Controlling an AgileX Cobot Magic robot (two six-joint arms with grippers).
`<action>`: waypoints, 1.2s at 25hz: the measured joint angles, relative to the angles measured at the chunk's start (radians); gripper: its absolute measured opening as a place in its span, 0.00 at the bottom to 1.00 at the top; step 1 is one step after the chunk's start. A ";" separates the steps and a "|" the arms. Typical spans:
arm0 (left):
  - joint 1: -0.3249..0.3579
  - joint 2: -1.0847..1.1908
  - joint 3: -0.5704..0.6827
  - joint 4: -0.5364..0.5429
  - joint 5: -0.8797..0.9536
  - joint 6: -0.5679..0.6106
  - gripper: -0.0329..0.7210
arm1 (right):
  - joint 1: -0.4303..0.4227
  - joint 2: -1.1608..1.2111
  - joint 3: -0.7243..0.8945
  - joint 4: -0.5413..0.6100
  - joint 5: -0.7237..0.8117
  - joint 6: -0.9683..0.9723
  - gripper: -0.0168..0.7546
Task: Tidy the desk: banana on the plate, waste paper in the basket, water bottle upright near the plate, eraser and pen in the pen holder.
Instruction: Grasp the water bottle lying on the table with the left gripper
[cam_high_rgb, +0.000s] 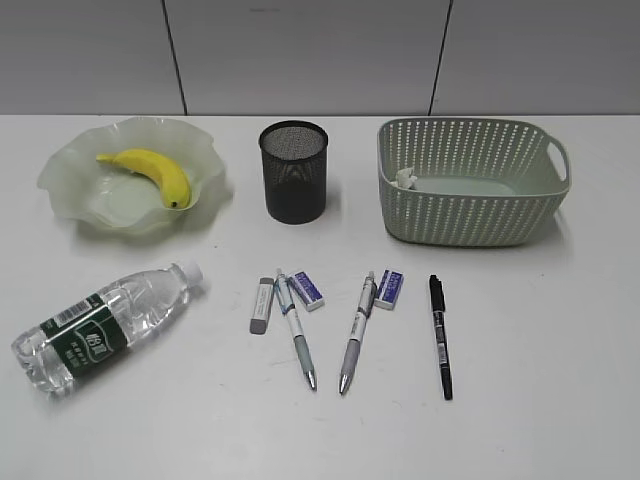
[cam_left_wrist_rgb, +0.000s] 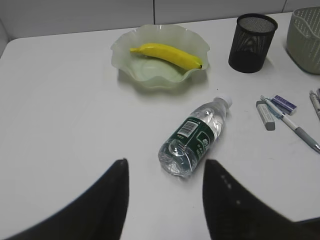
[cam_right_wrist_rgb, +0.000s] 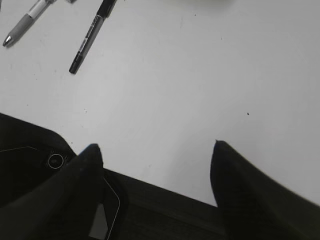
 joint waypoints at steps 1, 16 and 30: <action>0.000 0.000 0.000 0.000 0.000 0.000 0.52 | 0.000 -0.048 0.030 0.000 0.007 0.001 0.71; 0.000 0.111 -0.012 -0.056 -0.027 0.132 0.52 | 0.000 -0.632 0.235 0.020 -0.024 0.002 0.71; -0.026 1.150 -0.203 -0.231 -0.283 0.419 0.62 | 0.000 -0.662 0.236 0.014 -0.025 0.004 0.71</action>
